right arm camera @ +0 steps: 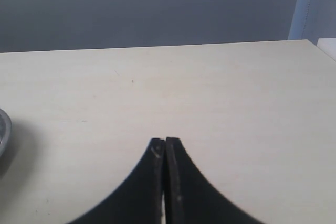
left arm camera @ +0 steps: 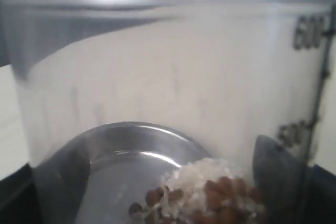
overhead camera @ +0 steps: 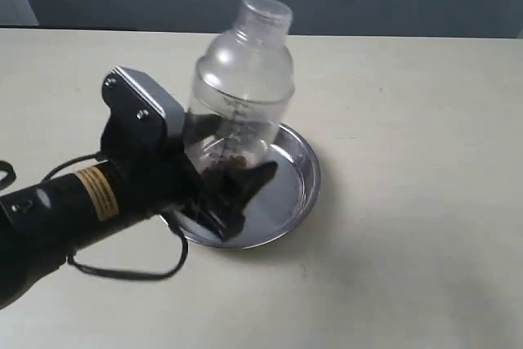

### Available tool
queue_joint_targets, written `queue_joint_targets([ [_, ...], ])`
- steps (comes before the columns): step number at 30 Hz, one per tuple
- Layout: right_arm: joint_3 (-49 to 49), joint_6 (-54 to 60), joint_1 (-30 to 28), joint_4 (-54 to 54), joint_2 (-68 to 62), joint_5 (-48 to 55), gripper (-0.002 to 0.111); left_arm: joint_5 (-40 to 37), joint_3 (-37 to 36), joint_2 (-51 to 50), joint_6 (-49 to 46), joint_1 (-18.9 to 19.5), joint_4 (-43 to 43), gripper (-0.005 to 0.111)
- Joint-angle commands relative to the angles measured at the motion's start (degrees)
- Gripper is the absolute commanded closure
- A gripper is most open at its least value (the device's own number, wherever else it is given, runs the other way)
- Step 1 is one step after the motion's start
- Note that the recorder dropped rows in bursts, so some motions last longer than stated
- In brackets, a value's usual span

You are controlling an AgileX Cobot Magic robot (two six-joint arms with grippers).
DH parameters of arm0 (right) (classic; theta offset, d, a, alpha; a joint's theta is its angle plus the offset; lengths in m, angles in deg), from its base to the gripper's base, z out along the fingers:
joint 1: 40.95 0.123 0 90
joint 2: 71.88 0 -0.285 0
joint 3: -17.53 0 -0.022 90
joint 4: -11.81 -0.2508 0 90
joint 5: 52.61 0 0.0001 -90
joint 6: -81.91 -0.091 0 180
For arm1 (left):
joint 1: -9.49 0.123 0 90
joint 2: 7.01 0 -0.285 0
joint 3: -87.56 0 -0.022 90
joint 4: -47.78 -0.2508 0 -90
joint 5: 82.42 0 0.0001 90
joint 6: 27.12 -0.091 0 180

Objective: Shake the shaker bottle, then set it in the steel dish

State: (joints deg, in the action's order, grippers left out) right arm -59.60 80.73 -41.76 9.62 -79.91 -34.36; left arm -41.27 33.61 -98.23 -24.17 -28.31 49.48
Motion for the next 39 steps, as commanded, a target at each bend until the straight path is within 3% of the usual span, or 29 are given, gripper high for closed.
queue_joint_targets([
  [1,-0.1,0.0,0.2,0.2,0.2,-0.7,0.109,2.1,0.2,0.6,-1.7,-0.1,-8.7,0.106],
  [2,-0.1,0.0,0.2,0.2,0.2,-0.7,0.109,2.1,0.2,0.5,-1.4,0.3,-3.5,0.106],
  [4,-0.1,0.0,0.2,0.2,0.2,-0.7,0.109,2.2,0.2,-0.3,-2.0,0.5,15.5,0.106],
  [5,-0.1,0.0,0.2,0.2,0.2,-0.7,0.109,0.9,0.2,-0.6,-2.0,0.5,18.3,0.106],
  [8,-0.1,0.0,0.2,0.2,0.2,-0.7,0.109,-3.5,0.0,-0.9,-1.0,0.5,0.5,0.106],
  [12,-0.1,0.0,0.2,0.2,0.2,-0.7,0.109,4.7,1.2,3.7,2.1,0.5,-3.3,0.106],
  [14,-0.1,0.0,0.2,0.2,0.2,-0.7,0.109,4.7,1.7,6.3,2.0,0.5,-3.7,0.106],
  [16,-0.1,0.0,0.2,0.2,0.2,-0.7,0.109,1.2,1.7,6.6,-4.7,1.4,4.6,0.106],
  [18,-0.1,0.0,0.2,0.2,0.2,-0.7,0.109,-0.4,1.7,5.5,-9.8,3.0,24.3,0.106],
  [19,-0.1,0.0,0.2,0.2,0.2,-0.7,0.109,-0.4,1.7,5.2,-8.8,3.1,29.2,0.106],
  [20,-0.1,0.0,0.2,0.2,0.2,-0.7,0.109,-2.0,1.7,4.9,-7.1,2.8,25.4,0.106],
  [23,-0.1,0.0,0.2,0.2,0.2,-0.7,0.109,-6.5,1.7,4.8,3.1,-1.2,-17.4,0.106],
  [24,-0.1,0.0,0.2,0.2,0.2,-0.7,0.109,-6.2,1.7,4.8,4.7,-1.5,-20.6,0.106],
  [25,-0.1,0.0,0.2,0.2,0.2,-0.7,0.109,-6.8,1.7,4.7,2.8,-1.1,-13.5,0.106],
  [27,-0.1,0.0,0.2,0.2,0.2,-0.7,0.109,-4.8,1.7,3.5,-6.4,1.0,17.8,0.106],
  [28,-0.1,0.0,0.2,0.2,0.2,-0.7,0.109,-2.6,1.7,3.1,-6.0,1.1,28.2,0.106],
  [29,-0.1,0.0,0.2,0.2,0.2,-0.7,0.109,-3.3,1.7,3.1,-5.6,0.8,25.8,0.106],
  [31,-0.1,0.0,0.2,0.2,0.2,-0.7,0.109,-8.3,1.7,3.8,-5.4,-0.3,-3.6,0.106],
  [32,-0.1,0.0,0.2,0.2,0.2,-0.7,0.109,-7.8,1.7,3.5,-1.7,-0.6,-11.5,0.106],
  [33,-0.1,0.0,0.2,0.2,0.2,-0.7,0.109,-6.5,1.7,2.9,0.4,-0.1,-6.6,0.106],
  [35,-0.1,0.0,0.2,0.2,0.2,-0.7,0.109,-3.8,1.7,1.5,0.1,0.8,13.4,0.106],
  [36,-0.1,0.0,0.2,0.2,0.2,-0.7,0.109,-2.8,1.7,1.0,1.5,0.3,15.8,0.106],
  [37,-0.1,0.0,0.2,0.2,0.2,-0.7,0.109,-3.4,1.7,0.9,1.1,-0.4,10.0,0.106],
  [39,-0.1,0.0,0.2,0.2,0.2,-0.7,0.109,-4.3,1.7,1.1,1.3,-1.3,-16.6,0.106],
])
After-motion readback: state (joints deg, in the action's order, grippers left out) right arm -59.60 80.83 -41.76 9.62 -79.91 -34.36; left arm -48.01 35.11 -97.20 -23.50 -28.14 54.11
